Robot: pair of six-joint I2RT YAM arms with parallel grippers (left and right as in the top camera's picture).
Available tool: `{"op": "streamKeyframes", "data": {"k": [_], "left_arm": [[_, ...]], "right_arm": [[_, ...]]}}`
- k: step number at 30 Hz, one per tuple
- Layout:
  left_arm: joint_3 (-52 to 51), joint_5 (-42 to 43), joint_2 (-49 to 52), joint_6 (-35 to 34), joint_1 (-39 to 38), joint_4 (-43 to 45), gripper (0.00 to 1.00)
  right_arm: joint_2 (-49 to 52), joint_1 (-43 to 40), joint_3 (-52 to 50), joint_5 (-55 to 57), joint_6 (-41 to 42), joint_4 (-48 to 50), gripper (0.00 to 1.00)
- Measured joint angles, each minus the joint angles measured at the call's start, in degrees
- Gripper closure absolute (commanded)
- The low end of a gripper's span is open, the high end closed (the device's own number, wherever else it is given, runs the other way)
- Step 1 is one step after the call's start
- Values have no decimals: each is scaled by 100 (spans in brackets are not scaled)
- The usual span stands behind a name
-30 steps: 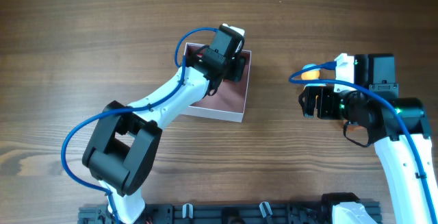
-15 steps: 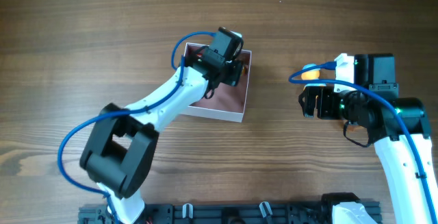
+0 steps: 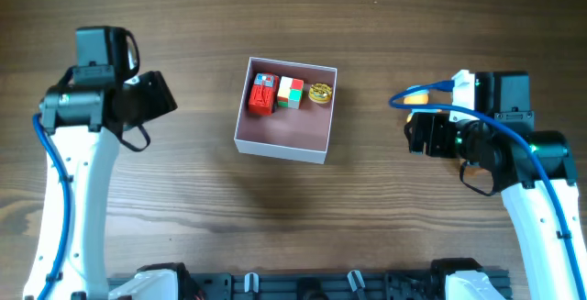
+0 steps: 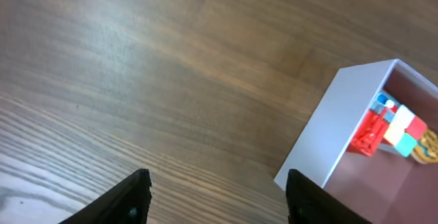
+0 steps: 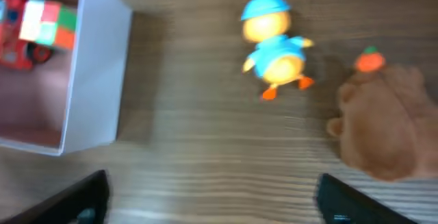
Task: Pack container
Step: 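Reach the right gripper to the duck figure and grasp it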
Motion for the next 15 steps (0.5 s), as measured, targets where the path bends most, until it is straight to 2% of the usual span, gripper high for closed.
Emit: {"op": "streamKeyframes", "data": {"k": [1,3,8,14,15], "left_arm": [[-57,70,52,-22,35,-11,16],[-155,157,133,-7,39,-11,11],[-256,260,184,-26,44,-37,4],[-262,282,184,-28,44,-116,1],[-262,280,184,-28,44,-111,1]], "right_arm": [[11,0,0,168,74,107,0],[116,0,0,415,107,417,0],[1010,-9,424,632,-420,636,0],[3163,-297,1303,660,-804,634,1],[3886,-400,1307,581,-909,645,1]]}}
